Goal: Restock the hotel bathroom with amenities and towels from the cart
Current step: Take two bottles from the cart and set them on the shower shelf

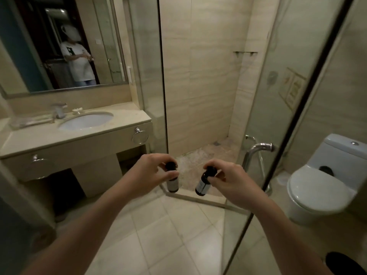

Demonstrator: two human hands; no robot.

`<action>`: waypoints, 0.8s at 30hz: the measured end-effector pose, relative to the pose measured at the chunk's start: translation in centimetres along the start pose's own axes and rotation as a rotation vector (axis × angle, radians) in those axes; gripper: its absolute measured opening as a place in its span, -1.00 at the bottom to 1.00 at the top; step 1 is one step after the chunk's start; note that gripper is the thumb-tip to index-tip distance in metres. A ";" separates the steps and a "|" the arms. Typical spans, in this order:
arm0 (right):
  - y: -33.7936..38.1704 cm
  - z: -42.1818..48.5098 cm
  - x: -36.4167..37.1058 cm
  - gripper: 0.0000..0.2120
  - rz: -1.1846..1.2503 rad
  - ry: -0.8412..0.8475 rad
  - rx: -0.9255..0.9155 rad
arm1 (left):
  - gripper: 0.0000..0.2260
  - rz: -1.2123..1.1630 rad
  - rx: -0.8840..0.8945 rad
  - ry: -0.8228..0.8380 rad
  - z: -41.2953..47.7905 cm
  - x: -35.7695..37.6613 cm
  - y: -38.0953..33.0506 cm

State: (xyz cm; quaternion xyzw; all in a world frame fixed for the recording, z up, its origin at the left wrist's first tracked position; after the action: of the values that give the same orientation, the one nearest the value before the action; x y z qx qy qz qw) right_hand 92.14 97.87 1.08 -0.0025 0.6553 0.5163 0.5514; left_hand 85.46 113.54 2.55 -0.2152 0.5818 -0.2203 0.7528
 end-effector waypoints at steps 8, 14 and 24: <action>-4.3 12.9 -1.6 -0.79 0.002 -0.084 0.024 | -0.90 -0.016 0.035 -0.023 12.2 0.0 5.5; -8.2 23.0 -0.9 -0.79 -0.009 -0.121 0.088 | -0.89 -0.026 0.054 0.026 22.0 -0.5 12.3; -14.8 40.8 -3.1 -0.81 -0.036 -0.194 0.244 | -0.92 -0.067 0.157 0.117 41.3 -2.0 22.8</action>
State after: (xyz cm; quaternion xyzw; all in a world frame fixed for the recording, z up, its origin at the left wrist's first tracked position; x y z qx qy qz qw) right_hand 131.20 116.87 -0.92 0.1027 0.6567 0.4206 0.6175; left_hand 126.95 136.00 0.34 -0.1616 0.5981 -0.3025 0.7243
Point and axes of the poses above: each hand's wrist, its own z-axis towards the middle knuckle, its own x-axis out of the palm, y = z × x, the point moved 9 cm from there along z, towards the middle knuckle, and after that the axes turned 1 degree about y, right-handed, at the moved point
